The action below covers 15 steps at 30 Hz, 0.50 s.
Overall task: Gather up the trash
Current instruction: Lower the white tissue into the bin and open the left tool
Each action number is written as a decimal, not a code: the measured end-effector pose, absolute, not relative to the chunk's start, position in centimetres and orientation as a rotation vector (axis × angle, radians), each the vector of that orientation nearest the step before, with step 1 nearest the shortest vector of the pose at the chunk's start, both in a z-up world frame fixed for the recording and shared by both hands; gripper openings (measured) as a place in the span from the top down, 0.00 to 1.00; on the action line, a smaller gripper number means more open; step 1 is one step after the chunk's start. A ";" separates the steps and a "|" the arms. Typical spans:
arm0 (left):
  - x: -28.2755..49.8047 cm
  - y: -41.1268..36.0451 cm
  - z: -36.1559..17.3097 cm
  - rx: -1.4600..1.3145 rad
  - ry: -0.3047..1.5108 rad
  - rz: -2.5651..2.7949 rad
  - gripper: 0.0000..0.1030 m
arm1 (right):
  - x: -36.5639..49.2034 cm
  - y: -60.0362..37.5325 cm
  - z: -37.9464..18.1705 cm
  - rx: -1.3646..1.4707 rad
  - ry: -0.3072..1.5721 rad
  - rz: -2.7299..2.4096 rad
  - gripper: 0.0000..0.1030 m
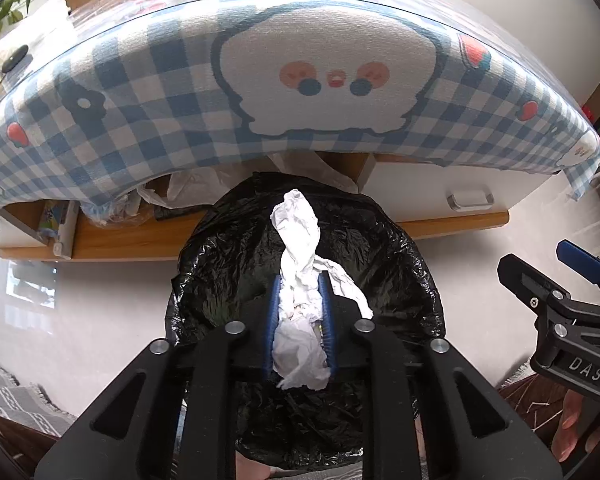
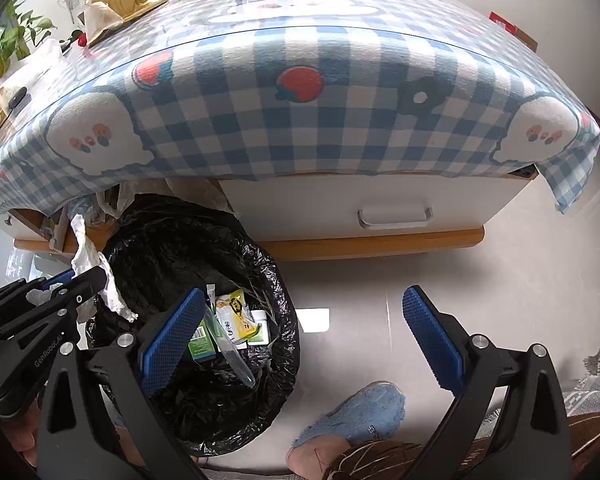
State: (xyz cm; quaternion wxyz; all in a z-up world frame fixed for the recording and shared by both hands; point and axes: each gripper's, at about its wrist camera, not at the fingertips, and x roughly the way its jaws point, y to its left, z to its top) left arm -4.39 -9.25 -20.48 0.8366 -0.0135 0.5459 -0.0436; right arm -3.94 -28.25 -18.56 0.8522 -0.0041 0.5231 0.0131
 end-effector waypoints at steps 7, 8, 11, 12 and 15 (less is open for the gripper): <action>-4.7 -9.2 -20.0 -0.034 1.136 -0.084 0.57 | -4.0 -28.0 -18.3 -0.017 1.093 0.034 0.08; -4.7 -9.2 -20.0 -0.034 1.134 -0.081 0.55 | -4.0 -28.0 -18.3 -0.017 1.092 0.034 0.08; -4.8 -9.3 -19.8 -0.031 1.127 -0.076 0.49 | -4.0 -28.1 -18.1 -0.016 1.087 0.034 0.08; -4.9 -9.2 -19.7 -0.030 1.122 -0.075 0.46 | -4.0 -28.1 -18.0 -0.017 1.084 0.032 0.08; -5.0 -9.1 -19.2 -0.035 1.110 -0.071 0.38 | -4.0 -28.1 -17.6 -0.022 1.074 0.033 0.08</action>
